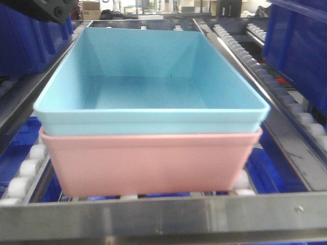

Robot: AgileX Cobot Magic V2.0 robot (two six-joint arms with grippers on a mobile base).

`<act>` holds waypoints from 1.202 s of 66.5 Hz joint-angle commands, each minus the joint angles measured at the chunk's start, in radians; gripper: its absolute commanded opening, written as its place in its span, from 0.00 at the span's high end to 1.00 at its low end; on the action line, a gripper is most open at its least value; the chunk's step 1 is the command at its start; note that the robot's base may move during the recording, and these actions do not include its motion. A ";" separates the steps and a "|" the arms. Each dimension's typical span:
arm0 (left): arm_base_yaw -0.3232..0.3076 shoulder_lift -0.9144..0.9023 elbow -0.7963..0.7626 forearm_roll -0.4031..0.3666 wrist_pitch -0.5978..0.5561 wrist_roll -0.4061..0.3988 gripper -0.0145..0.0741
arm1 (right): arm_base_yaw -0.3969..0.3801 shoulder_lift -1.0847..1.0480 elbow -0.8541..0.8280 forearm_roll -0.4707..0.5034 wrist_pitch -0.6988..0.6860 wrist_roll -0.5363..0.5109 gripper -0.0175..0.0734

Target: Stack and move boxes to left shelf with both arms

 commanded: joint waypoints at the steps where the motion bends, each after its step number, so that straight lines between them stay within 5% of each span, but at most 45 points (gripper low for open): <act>1: -0.007 -0.017 -0.030 0.025 -0.053 -0.004 0.85 | 0.001 0.008 -0.026 -0.034 -0.080 -0.009 0.75; 68: -0.007 -0.017 -0.030 0.022 -0.044 -0.004 0.85 | 0.001 0.008 -0.026 -0.034 -0.080 -0.009 0.75; 80: 0.029 -0.080 0.019 -0.173 -0.084 0.073 0.85 | 0.001 0.008 -0.026 -0.034 -0.080 -0.009 0.75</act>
